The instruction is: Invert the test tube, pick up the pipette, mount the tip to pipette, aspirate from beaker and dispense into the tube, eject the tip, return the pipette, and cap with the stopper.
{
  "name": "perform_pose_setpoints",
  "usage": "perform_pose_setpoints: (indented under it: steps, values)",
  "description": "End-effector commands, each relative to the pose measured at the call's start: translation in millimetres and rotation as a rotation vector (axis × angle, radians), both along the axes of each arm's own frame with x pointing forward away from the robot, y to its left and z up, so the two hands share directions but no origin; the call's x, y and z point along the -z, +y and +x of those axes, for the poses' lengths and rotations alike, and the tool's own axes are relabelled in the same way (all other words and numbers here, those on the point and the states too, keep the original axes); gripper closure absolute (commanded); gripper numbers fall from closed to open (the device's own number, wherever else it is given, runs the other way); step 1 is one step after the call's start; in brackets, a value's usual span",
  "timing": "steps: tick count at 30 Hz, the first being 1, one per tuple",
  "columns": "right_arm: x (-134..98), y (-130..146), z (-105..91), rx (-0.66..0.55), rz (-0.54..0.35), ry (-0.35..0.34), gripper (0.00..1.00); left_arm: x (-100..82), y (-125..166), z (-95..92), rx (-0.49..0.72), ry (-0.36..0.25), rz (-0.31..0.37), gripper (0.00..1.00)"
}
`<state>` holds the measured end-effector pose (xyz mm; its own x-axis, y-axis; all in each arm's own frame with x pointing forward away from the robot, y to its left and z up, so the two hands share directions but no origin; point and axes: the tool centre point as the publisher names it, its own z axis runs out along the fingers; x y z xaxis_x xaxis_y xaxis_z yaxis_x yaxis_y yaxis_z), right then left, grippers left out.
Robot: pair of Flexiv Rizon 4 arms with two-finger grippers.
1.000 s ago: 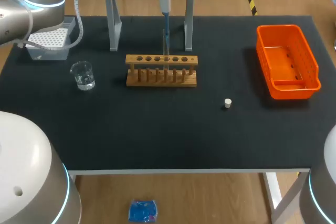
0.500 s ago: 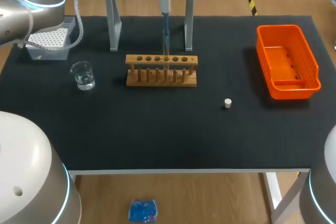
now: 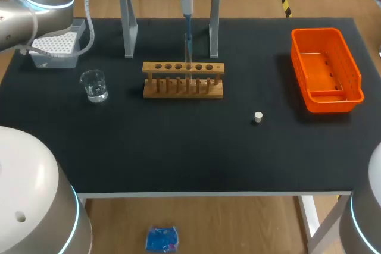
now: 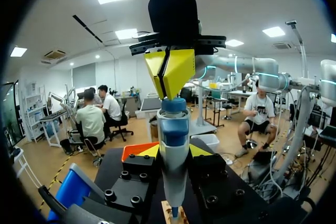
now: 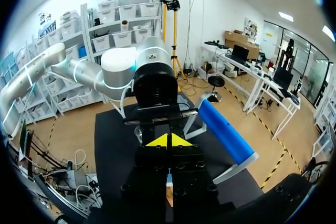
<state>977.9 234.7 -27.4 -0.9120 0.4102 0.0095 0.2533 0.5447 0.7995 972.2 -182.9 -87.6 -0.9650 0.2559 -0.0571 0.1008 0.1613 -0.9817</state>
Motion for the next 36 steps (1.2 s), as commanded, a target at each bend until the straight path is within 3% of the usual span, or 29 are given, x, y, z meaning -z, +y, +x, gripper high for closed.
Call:
perform_pose_setpoints:
  steps: [1, 9, 10, 13, 14, 15, 25, 29, 36]
  values:
    - [-3.8, -1.7, -2.6, 0.0, 0.003, -0.008, 1.0, -4.0, -0.5, -1.2, -0.003, -0.002, -0.001, 1.0]
    - [-26.1, -8.9, -13.4, -0.012, 0.031, -0.042, 1.0, -4.0, -0.5, -1.2, -0.003, -0.002, -0.001, 1.0]
    - [-28.4, -10.7, -15.8, -0.014, 0.035, -0.047, 0.91, -4.0, -0.5, -1.2, -0.003, -0.002, -0.001, 1.0]
    - [-34.9, -16.4, -20.7, -0.015, 0.047, -0.06, 0.42, -4.0, -0.5, -1.2, -0.003, -0.002, -0.001, 1.0]
    - [-37.5, -18.5, -22.4, -0.016, 0.05, -0.064, 0.05, -4.0, -0.5, -1.2, -0.003, -0.002, -0.001, 1.0]
    - [-40.2, -20.9, -24.2, -0.016, 0.055, -0.067, 0.0, -4.0, -0.5, -1.2, -0.003, -0.002, -0.001, 1.0]
    - [-46.5, -69.3, -56.4, -0.109, 0.14, -0.113, 0.0, -4.0, -0.5, -1.2, -0.003, -0.002, -0.001, 1.0]
    - [-34.0, -92.6, -72.5, -0.148, 0.166, -0.138, 0.0, -4.0, -0.5, -1.2, -0.003, -0.002, -0.001, 1.0]
    - [6.5, -118.7, -84.2, -0.181, 0.186, -0.156, 0.0, -4.0, -0.5, -1.2, -0.003, -0.002, -0.001, 1.0]
